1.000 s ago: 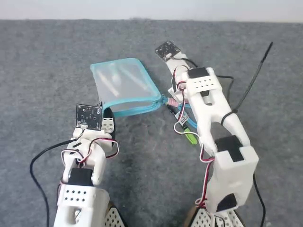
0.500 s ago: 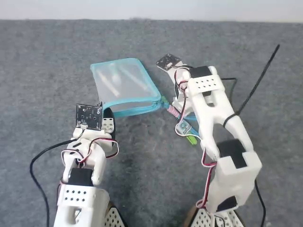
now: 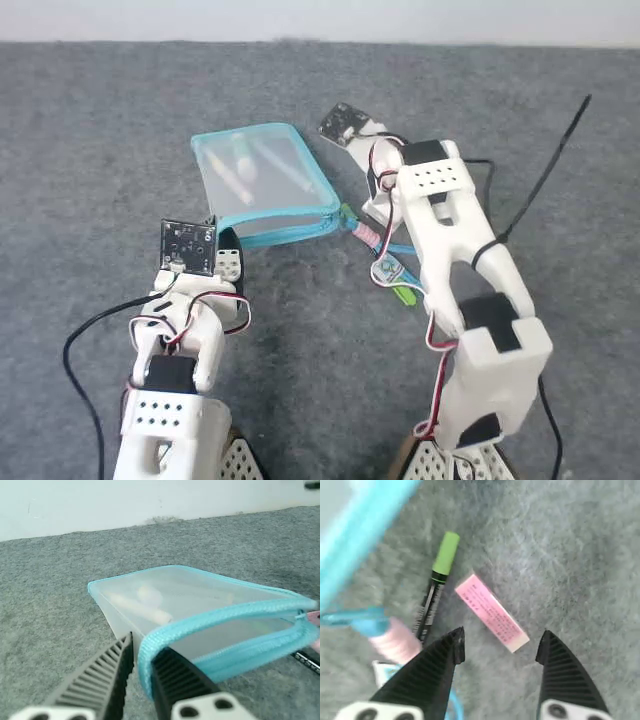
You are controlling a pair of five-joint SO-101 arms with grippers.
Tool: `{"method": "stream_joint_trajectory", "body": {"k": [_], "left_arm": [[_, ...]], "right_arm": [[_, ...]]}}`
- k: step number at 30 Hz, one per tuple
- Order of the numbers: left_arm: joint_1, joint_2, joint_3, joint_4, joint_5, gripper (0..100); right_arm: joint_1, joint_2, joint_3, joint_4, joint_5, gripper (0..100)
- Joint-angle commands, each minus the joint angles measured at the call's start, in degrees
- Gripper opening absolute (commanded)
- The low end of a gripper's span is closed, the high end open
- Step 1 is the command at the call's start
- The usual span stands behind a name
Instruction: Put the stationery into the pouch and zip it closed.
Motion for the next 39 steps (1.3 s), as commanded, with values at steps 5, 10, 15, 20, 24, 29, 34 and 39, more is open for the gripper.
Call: {"method": "stream_joint_trajectory", "body": {"k": [5, 10, 15, 20, 24, 29, 34, 39], "left_arm": [[0.4, 0.8, -0.7, -1.5, -0.4, 1], [0.4, 0.7, -0.7, -1.5, -0.4, 1], [0.4, 0.7, -0.7, -1.5, -0.4, 1], [0.5, 0.7, -0.7, -1.5, -0.4, 1], [0.5, 0.7, -0.7, -1.5, -0.4, 1], [0.5, 0.9, -0.7, -1.5, -0.4, 1], [0.5, 0.9, -0.7, -1.4, -0.4, 1], [0.5, 0.9, -0.7, -1.4, -0.4, 1]], "right_arm": [[4.6, 5.1, -0.4, -7.3, 8.5, 23.7], [5.0, 8.0, -0.4, -9.1, 8.9, 23.5], [4.7, 9.1, -0.3, -8.3, 8.5, 21.9], [5.3, 8.8, -0.8, -3.6, 0.1, 5.7], [6.4, 8.9, -2.5, 2.3, -4.8, 0.7], [9.5, 8.9, -6.9, 10.2, -15.7, 0.7], [13.2, 8.9, -8.6, 13.8, -23.8, 0.8], [15.8, 9.5, -8.4, 12.6, -28.5, 6.2]]}}
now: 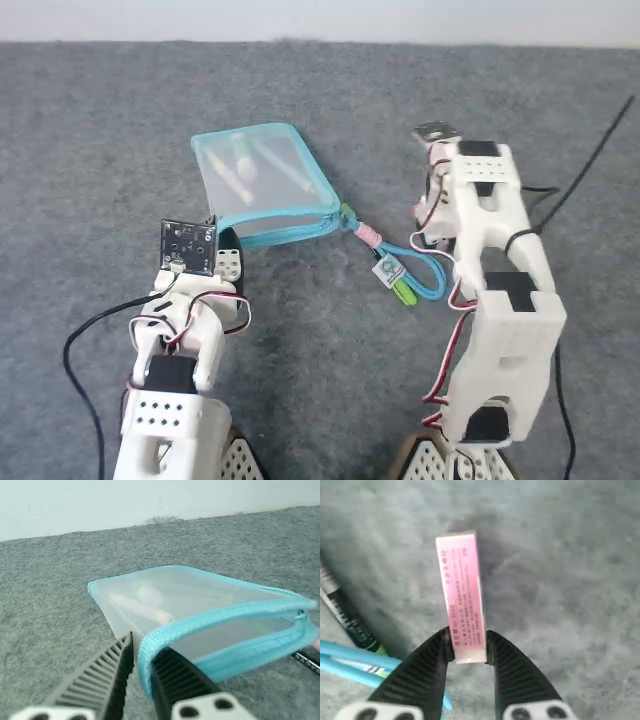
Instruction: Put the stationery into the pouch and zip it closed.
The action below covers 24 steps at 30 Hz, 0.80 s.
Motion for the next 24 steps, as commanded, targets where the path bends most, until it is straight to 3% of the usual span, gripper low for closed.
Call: {"method": "stream_joint_trajectory", "body": {"k": [1, 5, 17, 24], "left_arm": [[0.5, 0.9, -0.7, -1.4, -0.4, 1], [0.5, 0.9, -0.7, -1.4, -0.4, 1], [0.5, 0.6, 0.0, -1.5, -0.4, 1], [0.5, 0.6, -0.1, -1.8, -0.4, 1]], "right_arm": [[2.4, -0.9, -3.1, -0.1, -4.3, 8.0], [2.8, -0.9, -3.1, -0.6, -4.4, 12.5], [2.4, 3.1, -3.1, -1.0, -2.3, 12.5], [4.7, 2.9, -3.3, -0.7, -1.8, 1.0]]}}
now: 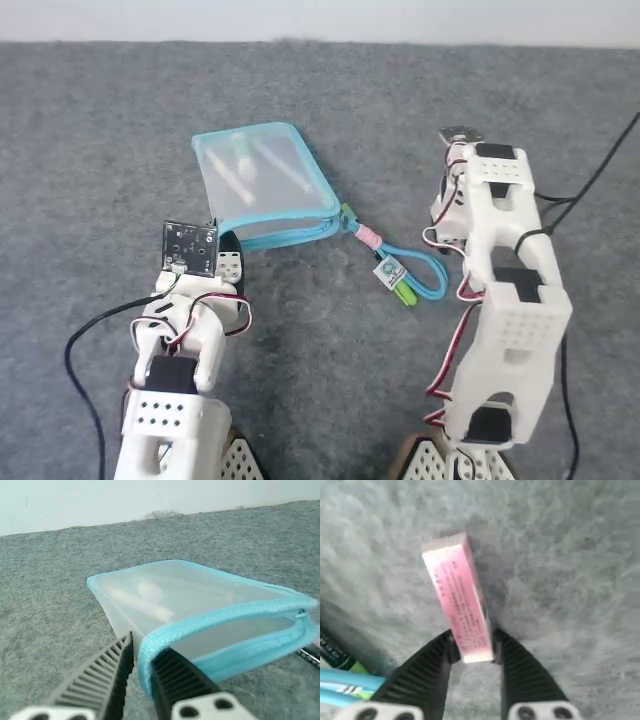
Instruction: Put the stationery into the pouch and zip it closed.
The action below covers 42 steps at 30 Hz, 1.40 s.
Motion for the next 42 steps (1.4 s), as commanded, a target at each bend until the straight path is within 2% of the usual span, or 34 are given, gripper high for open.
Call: {"method": "stream_joint_trajectory", "body": {"k": [1, 6, 11, 19, 25, 32, 37, 42], "left_arm": [[0.5, 0.6, -1.2, -1.8, -0.4, 1], [0.5, 0.6, -1.2, -1.8, -0.4, 1], [0.5, 0.6, -1.1, -1.8, -0.4, 1], [0.5, 0.6, -1.0, -1.8, -0.4, 1], [0.5, 0.6, -1.0, -1.8, -0.4, 1], [0.5, 0.6, -1.0, -1.8, -0.4, 1], [0.5, 0.6, -1.0, -1.8, -0.4, 1], [0.5, 0.6, -1.0, -1.8, -0.4, 1]], "right_arm": [[1.8, -2.9, -1.4, 0.5, 1.7, 1.2], [1.8, -12.2, -1.2, 5.8, 1.8, 0.7], [-2.4, -23.9, 0.5, 11.1, 4.2, 0.7], [-17.3, -48.0, 20.4, 6.6, 10.3, 0.7], [-31.7, -62.0, 30.2, 0.8, 10.6, 0.7], [-43.7, -57.7, 29.8, 0.5, 10.5, 0.7], [-44.7, -48.7, 23.8, 0.5, 10.1, 0.7], [-44.7, -37.8, 12.6, 2.4, 4.3, 0.7]]}}
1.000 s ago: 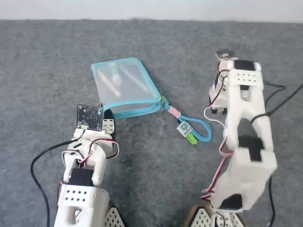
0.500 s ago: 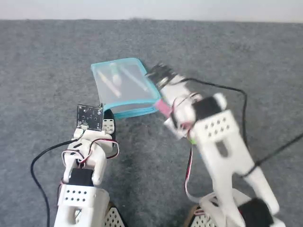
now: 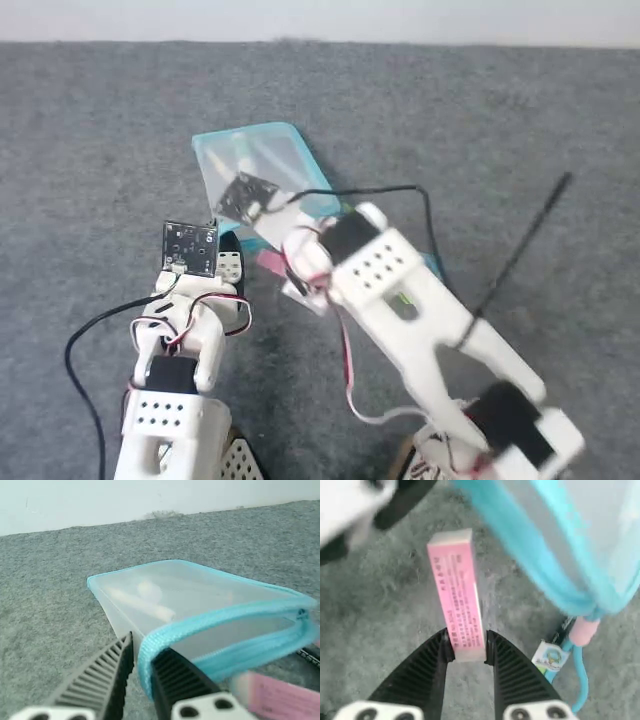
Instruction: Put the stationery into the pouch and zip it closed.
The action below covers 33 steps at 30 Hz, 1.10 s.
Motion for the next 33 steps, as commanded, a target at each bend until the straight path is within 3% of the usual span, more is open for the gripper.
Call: {"method": "stream_joint_trajectory", "body": {"k": [1, 9, 18, 29, 33], "left_arm": [[0.5, 0.6, -1.0, -1.8, -0.4, 1], [0.5, 0.6, -1.1, -1.8, -0.4, 1], [0.5, 0.6, -1.1, -1.7, -0.4, 1], [0.5, 0.6, -1.1, -1.6, -0.4, 1], [0.5, 0.6, -1.1, -1.6, -0.4, 1]], "right_arm": [[-0.3, 7.7, -13.2, 1.7, -5.0, 0.7], [6.5, 20.9, -35.5, 9.7, -12.1, 0.7], [9.5, 32.7, -54.8, 23.4, -12.7, 0.9], [9.4, 35.3, -58.5, 24.0, -12.3, 1.1], [7.9, 31.8, -58.5, 23.8, -10.6, 9.1]]}}
